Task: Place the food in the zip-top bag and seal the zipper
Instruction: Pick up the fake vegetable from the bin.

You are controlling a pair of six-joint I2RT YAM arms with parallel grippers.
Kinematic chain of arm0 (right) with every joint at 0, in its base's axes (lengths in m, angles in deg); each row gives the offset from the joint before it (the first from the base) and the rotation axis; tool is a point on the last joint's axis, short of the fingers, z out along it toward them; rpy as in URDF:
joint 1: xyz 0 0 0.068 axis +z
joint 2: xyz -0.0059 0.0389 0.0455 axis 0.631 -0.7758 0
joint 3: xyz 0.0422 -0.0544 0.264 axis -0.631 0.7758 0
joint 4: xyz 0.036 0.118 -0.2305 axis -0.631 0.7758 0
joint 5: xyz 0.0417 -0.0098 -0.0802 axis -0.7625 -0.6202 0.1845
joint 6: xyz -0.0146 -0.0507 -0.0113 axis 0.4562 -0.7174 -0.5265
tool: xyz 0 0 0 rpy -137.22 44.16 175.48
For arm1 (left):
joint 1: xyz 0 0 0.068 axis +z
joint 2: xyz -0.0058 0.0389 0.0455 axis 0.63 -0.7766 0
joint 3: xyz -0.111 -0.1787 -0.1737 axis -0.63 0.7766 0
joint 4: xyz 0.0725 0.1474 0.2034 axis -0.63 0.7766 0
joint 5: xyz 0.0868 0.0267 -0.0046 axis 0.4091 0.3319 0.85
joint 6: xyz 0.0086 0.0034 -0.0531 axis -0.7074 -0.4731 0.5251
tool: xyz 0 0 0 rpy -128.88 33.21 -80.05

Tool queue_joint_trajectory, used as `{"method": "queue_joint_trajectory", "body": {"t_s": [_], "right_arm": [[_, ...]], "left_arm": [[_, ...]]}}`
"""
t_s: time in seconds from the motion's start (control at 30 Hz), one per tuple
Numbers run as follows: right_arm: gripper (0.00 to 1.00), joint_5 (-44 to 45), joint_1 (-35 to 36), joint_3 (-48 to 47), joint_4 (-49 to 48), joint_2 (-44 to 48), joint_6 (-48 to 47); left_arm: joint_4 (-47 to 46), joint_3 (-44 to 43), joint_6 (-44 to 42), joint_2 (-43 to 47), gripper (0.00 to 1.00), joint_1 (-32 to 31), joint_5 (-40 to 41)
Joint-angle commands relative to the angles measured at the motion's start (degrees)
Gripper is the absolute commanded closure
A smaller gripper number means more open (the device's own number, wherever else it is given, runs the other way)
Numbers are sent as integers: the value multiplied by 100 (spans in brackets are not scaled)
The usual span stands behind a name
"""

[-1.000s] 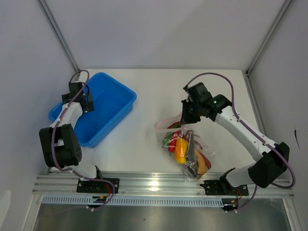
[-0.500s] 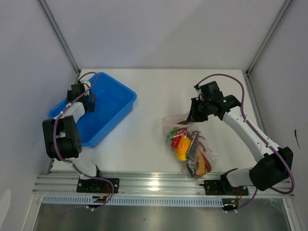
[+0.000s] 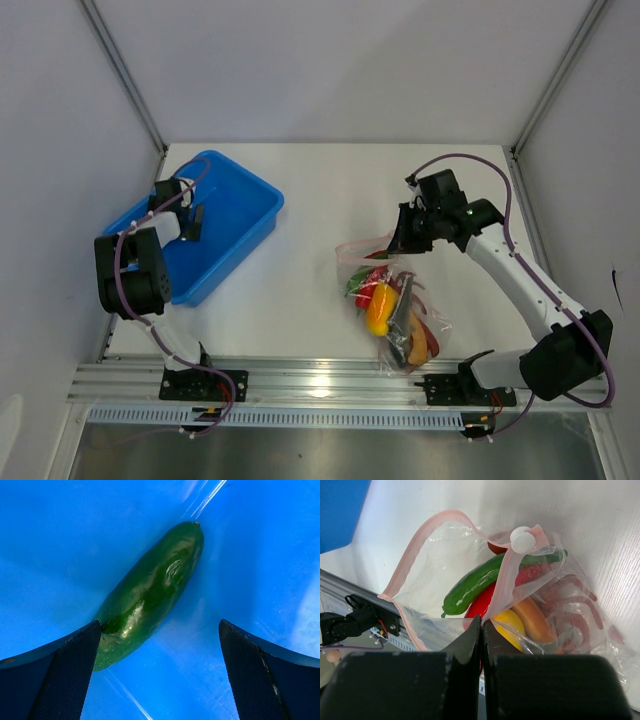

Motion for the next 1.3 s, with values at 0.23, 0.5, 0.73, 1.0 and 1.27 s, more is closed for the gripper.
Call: {"method": "queue_joint_trajectory", "body": {"t_s": [0.23, 0.5, 0.73, 1.0, 1.27], "right_arm": [[100, 0, -23, -112, -296, 182, 183], [100, -36, -14, -25, -392, 182, 306], [100, -158, -23, 46, -717, 77, 377], [100, -97, -32, -16, -621, 50, 341], [100, -44, -41, 90, -480, 138, 376]], "left_arm": [[174, 154, 47, -117, 13, 54, -201], [279, 355, 328, 505, 34, -25, 44], [236, 770, 707, 1754, 27, -245, 324], [78, 497, 408, 1176, 4, -131, 633], [-45, -355, -225, 200, 0, 273, 318]]}}
